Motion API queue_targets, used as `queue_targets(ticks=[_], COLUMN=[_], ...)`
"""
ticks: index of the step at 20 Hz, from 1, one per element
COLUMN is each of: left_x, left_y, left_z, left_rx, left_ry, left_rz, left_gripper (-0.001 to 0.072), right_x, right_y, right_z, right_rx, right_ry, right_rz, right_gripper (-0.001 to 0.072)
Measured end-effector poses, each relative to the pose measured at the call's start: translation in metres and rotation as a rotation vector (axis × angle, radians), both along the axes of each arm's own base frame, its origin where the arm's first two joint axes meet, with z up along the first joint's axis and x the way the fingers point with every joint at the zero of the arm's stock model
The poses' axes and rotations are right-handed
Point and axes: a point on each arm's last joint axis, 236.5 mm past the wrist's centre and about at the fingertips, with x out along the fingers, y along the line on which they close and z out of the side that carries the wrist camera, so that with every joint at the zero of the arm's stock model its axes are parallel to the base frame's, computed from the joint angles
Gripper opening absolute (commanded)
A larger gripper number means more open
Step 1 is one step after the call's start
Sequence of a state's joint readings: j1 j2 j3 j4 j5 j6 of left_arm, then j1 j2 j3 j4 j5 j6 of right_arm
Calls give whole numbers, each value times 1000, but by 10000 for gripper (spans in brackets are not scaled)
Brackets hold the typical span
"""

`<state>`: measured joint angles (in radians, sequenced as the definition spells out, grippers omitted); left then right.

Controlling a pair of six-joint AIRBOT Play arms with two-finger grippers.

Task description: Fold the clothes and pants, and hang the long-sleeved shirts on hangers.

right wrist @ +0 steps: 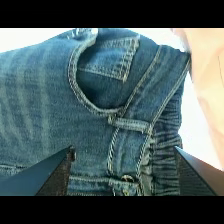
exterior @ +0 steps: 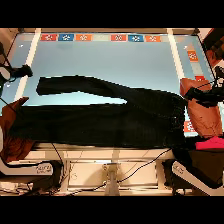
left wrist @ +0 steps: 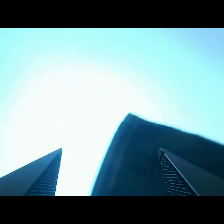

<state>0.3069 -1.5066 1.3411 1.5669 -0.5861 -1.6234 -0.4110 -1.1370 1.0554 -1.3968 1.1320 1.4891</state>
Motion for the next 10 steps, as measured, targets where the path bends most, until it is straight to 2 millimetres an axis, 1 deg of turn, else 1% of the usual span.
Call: queue_targets(ticks=[2, 5, 7, 10], left_x=[16, 36, 44, 49], left_y=[-9, -12, -10, -4], left_z=[-7, -27, -44, -71], left_rx=[-107, -229, -293, -351], left_ry=[-23, 14, 57, 109], left_rz=[33, 78, 113, 155], left_gripper=[695, 697, 697, 696], right_x=[4, 8, 10, 11], right_y=[-1, -4, -5, -5], right_z=[0, 2, 3, 3], right_rx=[-9, -24, -30, -33], right_ry=[-13, -32, -41, -44], right_rz=[9, 21, 24, 27], right_gripper=[697, 697, 697, 697])
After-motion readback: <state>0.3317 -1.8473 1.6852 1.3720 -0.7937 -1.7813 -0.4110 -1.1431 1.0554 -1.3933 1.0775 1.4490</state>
